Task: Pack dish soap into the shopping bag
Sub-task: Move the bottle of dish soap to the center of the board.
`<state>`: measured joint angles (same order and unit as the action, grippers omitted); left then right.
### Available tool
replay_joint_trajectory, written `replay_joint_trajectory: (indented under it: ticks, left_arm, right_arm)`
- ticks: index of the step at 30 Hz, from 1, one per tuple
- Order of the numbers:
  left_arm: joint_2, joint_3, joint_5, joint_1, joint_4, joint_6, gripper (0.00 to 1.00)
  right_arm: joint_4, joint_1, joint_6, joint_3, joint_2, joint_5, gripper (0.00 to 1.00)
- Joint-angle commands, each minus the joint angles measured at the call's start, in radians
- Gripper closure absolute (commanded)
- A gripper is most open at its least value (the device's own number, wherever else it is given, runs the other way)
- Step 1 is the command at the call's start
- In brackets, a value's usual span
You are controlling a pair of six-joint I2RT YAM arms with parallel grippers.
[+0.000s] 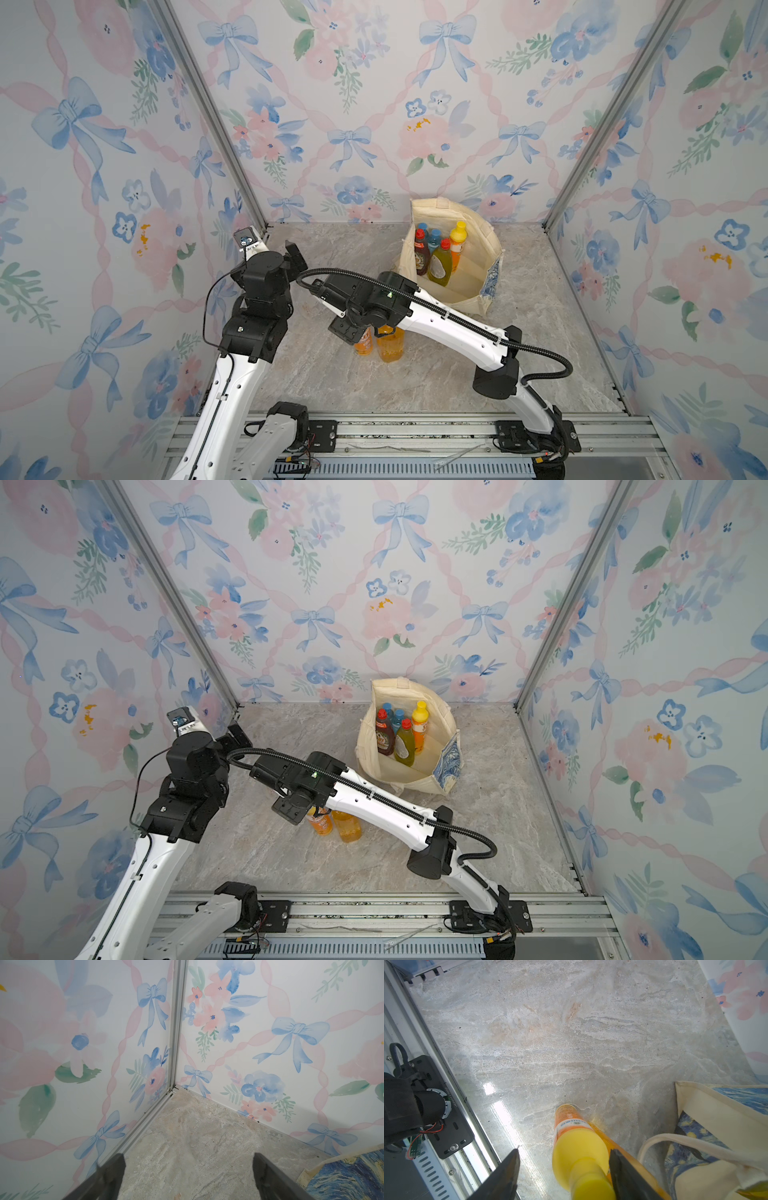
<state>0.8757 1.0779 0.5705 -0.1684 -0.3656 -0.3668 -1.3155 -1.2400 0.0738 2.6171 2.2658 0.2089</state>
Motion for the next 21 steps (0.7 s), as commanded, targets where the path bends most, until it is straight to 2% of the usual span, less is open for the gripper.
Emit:
replay_joint_trajectory:
  ticks: [1,8,16,21]
  left_arm:
    - [-0.021,0.000,0.031,0.007,-0.014,0.019,0.02]
    - [-0.034,-0.007,0.006,0.007,-0.014,0.001,0.02]
    - [-0.020,-0.008,0.002,0.007,-0.016,0.005,0.02]
    - [-0.018,-0.011,0.005,0.007,-0.016,0.003,0.02]
  right_arm:
    - [0.002,-0.012,-0.018,-0.011,-0.003,-0.032,0.31]
    - [0.030,-0.007,-0.003,-0.064,-0.023,-0.006,0.32]
    - [0.130,0.020,0.048,-0.248,-0.121,-0.002,0.32]
    - [0.140,0.028,0.047,-0.277,-0.138,-0.011,0.32]
